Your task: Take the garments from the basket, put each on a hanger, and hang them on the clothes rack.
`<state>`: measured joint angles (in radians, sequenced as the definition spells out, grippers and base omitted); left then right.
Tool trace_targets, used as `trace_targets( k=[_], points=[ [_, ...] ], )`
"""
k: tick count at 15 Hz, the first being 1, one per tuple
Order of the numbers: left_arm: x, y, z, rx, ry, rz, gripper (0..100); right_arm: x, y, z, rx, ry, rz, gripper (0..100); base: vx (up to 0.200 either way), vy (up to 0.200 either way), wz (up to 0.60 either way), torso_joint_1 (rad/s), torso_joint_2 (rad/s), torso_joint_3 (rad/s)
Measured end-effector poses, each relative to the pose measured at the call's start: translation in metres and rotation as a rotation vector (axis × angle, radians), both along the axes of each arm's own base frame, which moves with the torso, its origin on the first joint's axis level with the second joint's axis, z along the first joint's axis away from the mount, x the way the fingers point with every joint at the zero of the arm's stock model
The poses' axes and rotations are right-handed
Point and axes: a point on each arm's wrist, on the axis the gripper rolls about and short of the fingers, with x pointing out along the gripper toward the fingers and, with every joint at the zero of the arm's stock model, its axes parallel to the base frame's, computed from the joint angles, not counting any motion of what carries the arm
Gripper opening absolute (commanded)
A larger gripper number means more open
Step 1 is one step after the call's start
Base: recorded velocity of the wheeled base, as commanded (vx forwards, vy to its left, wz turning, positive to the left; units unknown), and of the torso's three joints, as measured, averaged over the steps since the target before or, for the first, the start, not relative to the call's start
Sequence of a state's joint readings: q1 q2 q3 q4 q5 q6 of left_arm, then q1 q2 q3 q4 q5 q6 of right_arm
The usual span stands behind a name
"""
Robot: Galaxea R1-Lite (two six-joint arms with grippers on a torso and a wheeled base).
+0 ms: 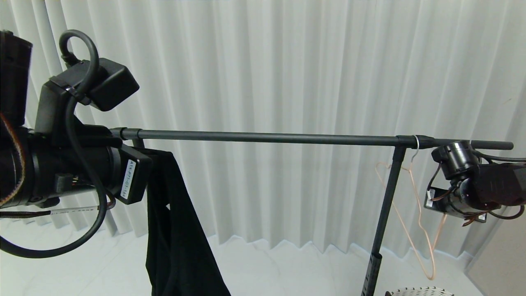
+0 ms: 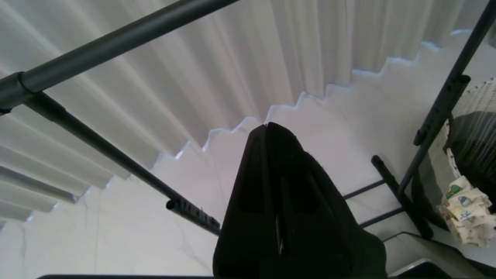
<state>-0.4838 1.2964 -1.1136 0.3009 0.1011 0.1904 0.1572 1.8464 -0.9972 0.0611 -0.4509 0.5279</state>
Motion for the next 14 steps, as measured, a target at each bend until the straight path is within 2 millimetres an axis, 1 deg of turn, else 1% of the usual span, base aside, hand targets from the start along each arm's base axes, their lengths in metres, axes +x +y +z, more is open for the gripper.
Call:
trace_targets(
  k=[3, 7, 14],
  points=[
    [0.000, 0.000, 0.000, -0.001, -0.001, 0.000, 0, 0.000, 0.000, 0.000, -0.001, 0.002, 0.000, 0, 0.000, 0.000, 0.00, 0.000, 0.00, 0.000],
    [0.000, 0.000, 0.001, -0.002, -0.004, 0.001, 0, -0.005, 0.000, 0.005, -0.004, -0.008, 0.008, 0, 0.000, 0.000, 0.00, 0.000, 0.00, 0.000],
    [-0.001, 0.000, 0.001, -0.003, -0.006, -0.001, 0, -0.023, -0.004, 0.027, -0.055, -0.045, 0.073, 0, 0.000, 0.000, 0.00, 0.000, 0.00, 0.000]
  ],
)
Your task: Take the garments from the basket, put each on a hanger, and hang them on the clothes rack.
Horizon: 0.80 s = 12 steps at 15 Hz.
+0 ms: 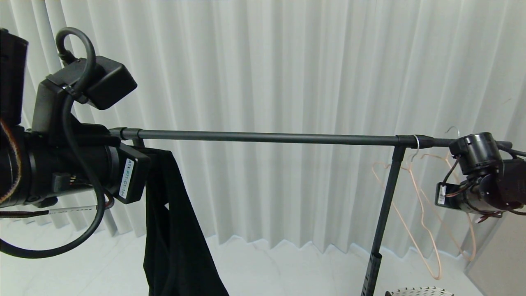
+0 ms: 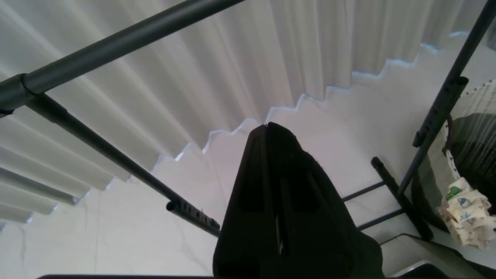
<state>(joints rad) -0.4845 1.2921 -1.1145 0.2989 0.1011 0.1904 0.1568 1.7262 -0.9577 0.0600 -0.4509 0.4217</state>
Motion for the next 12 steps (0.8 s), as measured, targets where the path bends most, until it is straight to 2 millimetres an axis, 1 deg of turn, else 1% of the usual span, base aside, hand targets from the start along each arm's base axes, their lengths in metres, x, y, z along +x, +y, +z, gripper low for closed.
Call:
trace_targets(
  k=[5, 8, 10, 12],
  points=[
    [0.000, 0.000, 0.000, -0.001, -0.001, 0.001, 0, -0.015, -0.003, 0.016, 0.003, -0.052, 0.006, 0, 0.000, 0.000, 0.00, 0.000, 0.00, 0.000],
    [0.001, 0.000, 0.000, -0.006, -0.010, 0.002, 0, -0.032, -0.006, 0.021, -0.004, -0.062, 0.017, 0, 0.000, 0.000, 0.00, 0.000, 0.00, 0.000],
    [0.002, -0.001, 0.000, -0.007, -0.014, 0.003, 0, -0.041, -0.007, 0.028, 0.004, -0.114, 0.026, 0, 0.000, 0.000, 0.00, 0.000, 0.00, 0.000],
    [0.003, -0.001, 0.000, -0.008, -0.014, 0.003, 0, -0.052, -0.008, 0.031, 0.007, -0.142, 0.051, 0, 0.000, 0.000, 0.00, 0.000, 0.00, 0.000]
  ],
)
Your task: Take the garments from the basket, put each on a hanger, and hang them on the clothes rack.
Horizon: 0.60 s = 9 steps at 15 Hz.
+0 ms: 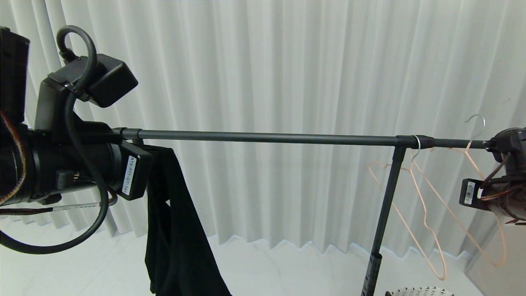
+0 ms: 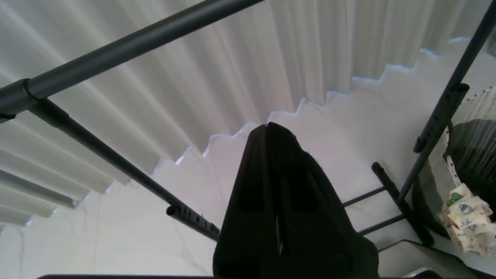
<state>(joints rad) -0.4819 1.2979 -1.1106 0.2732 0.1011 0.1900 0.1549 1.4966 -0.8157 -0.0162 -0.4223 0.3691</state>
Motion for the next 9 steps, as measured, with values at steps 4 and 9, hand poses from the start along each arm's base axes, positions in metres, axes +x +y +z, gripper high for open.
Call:
trace_targets(
  k=[4, 9],
  points=[
    [0.002, 0.002, -0.007, 0.033, 0.004, 0.057, 0, -0.026, -0.004, 0.001, -0.063, 0.005, 0.062, 0, -0.100, 0.000, 0.00, 0.000, 0.00, 0.000],
    [0.003, 0.002, -0.010, 0.038, 0.005, 0.064, 0, -0.057, -0.008, -0.001, -0.105, 0.003, 0.127, 0, -0.200, 0.000, 0.00, 0.002, 0.01, 0.006]
  ],
)
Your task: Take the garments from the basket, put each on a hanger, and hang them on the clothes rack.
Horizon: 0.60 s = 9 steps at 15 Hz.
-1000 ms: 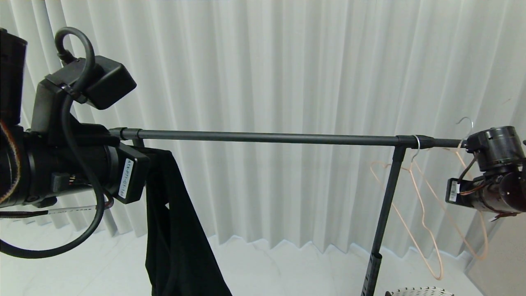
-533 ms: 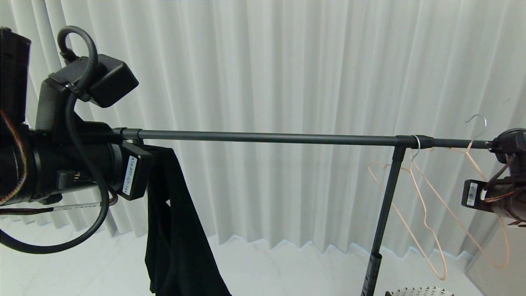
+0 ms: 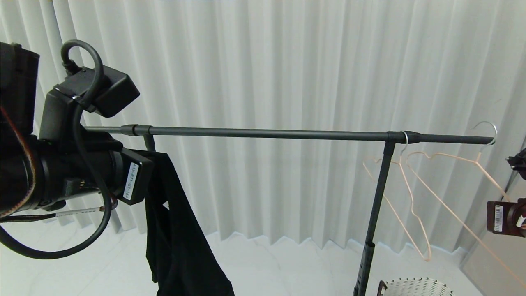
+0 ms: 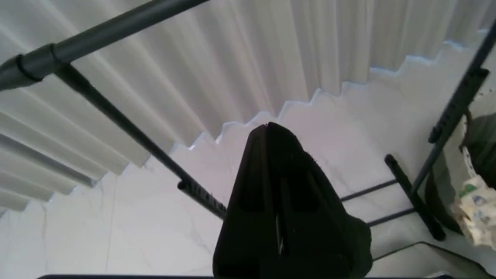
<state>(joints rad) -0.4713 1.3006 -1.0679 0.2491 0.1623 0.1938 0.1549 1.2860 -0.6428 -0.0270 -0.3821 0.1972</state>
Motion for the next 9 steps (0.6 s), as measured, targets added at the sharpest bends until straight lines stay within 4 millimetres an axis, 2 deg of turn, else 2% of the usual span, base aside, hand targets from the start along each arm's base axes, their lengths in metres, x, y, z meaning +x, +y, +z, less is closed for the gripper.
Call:
trace_targets(
  k=[9],
  points=[
    [0.011, 0.002, -0.009, 0.008, 0.018, 0.034, 0, -0.030, -0.005, -0.003, -0.004, -0.028, 0.007, 0, -0.200, 0.000, 0.00, 0.002, 0.00, 0.004]
  ],
)
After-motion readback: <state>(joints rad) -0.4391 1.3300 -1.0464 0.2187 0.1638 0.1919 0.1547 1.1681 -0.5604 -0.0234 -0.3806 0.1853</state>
